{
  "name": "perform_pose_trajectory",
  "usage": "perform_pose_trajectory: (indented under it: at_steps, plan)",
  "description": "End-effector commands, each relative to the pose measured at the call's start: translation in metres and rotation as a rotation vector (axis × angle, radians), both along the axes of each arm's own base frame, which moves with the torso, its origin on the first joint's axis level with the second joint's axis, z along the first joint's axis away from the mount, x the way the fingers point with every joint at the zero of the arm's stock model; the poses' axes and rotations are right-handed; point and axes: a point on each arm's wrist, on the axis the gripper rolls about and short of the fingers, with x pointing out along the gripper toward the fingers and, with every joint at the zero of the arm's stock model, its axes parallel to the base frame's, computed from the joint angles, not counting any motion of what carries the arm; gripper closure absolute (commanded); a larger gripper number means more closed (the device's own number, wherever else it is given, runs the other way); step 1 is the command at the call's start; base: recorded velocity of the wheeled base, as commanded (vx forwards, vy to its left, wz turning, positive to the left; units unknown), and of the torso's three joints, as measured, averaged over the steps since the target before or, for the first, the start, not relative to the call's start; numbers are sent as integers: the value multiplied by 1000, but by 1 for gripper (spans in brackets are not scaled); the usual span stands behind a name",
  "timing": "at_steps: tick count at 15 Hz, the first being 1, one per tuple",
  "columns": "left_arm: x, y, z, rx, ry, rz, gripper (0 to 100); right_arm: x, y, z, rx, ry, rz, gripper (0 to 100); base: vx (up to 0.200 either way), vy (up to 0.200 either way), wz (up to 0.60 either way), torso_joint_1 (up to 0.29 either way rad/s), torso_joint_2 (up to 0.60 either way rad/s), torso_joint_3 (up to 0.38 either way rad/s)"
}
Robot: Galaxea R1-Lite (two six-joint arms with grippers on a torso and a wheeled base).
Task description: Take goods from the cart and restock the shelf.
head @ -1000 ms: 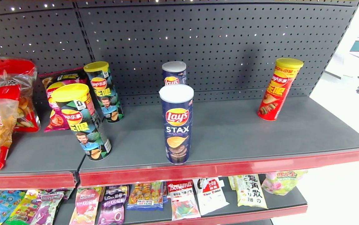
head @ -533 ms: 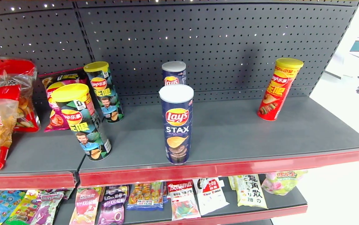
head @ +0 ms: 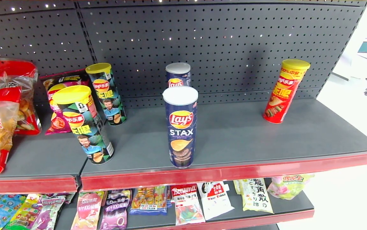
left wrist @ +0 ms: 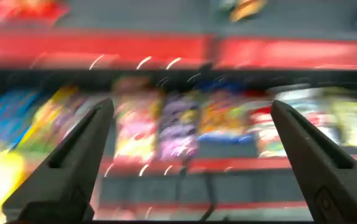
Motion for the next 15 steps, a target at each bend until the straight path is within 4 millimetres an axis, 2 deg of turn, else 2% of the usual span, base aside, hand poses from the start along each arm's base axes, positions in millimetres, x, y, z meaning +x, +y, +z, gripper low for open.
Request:
perform_pose_trajectory:
  at_steps: [1,6,9,13,15]
  plan:
    - [3,0,-11,12,-46,-45,0,0,0,0,-1,1,0,0,0,0,0,0,0,0]
    - [7,-1,-13,-24,-94,-57,0,0,0,0,-1,1,-1,0,0,0,0,0,0,0]
    - [11,3,-20,0,-95,105,0,0,0,0,-3,1,1,0,0,0,0,0,0,0]
    - [11,2,-20,37,-104,68,0,0,0,0,-3,1,1,0,0,0,0,0,0,0]
    - [11,2,-20,37,-104,66,0,0,0,0,-3,1,1,0,0,0,600,2,7,5]
